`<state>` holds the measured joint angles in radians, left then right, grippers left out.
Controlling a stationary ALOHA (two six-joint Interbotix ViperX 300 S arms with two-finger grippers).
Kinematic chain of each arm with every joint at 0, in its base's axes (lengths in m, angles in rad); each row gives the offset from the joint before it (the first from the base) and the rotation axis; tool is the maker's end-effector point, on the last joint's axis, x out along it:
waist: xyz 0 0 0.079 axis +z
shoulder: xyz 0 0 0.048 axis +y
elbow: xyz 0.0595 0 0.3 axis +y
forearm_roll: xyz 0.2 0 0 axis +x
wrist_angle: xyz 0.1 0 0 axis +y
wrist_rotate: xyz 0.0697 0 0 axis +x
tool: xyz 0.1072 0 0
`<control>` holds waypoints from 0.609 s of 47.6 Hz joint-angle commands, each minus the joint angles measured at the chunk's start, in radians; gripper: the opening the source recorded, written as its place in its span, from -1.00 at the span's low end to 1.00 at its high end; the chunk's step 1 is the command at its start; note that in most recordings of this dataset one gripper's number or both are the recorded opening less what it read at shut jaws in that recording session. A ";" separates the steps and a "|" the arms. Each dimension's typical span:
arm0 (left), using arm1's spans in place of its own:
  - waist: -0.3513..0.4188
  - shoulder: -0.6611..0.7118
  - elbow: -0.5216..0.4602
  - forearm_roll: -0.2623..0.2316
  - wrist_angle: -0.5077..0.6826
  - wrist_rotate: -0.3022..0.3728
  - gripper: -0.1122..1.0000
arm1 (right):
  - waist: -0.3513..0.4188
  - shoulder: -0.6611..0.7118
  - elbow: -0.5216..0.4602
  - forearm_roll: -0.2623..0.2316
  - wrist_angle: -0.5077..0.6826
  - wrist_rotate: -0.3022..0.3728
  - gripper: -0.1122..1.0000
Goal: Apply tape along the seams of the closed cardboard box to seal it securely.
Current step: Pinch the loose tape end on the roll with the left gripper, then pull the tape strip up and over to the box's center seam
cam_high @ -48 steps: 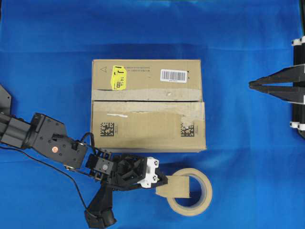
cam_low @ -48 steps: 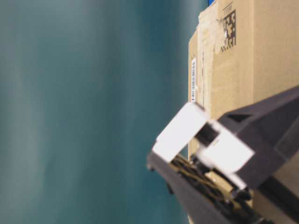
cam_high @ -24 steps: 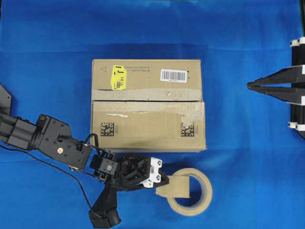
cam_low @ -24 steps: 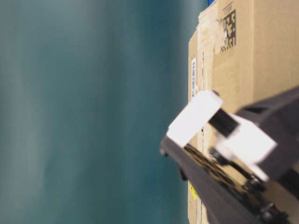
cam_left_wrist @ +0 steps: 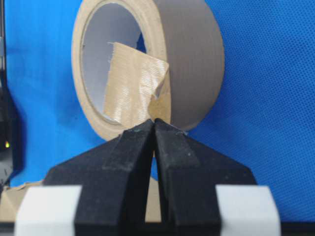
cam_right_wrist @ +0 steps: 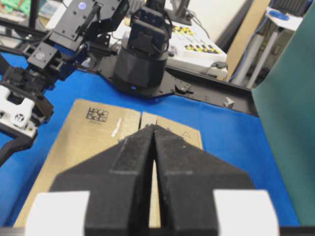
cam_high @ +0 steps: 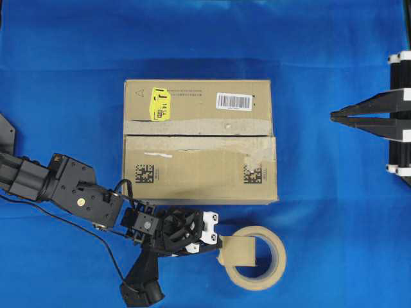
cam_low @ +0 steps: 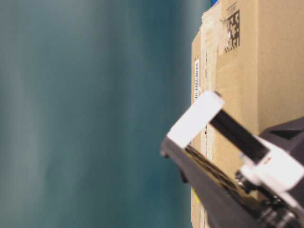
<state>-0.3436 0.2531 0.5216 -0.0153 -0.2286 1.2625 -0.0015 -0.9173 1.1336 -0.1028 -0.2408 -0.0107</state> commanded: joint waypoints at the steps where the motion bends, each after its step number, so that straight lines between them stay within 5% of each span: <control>1: -0.005 -0.061 -0.029 -0.002 0.000 -0.002 -0.79 | 0.000 0.009 -0.015 -0.002 -0.005 0.003 -0.80; 17: -0.011 -0.218 -0.044 0.003 0.077 0.034 -0.79 | 0.000 0.009 -0.015 -0.002 0.003 0.003 -0.80; 29: 0.032 -0.279 -0.041 0.005 0.083 0.129 -0.79 | 0.000 0.009 -0.017 -0.002 0.014 0.009 -0.80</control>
<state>-0.3359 0.0061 0.5001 -0.0138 -0.1427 1.3806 -0.0015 -0.9143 1.1336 -0.1028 -0.2240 -0.0046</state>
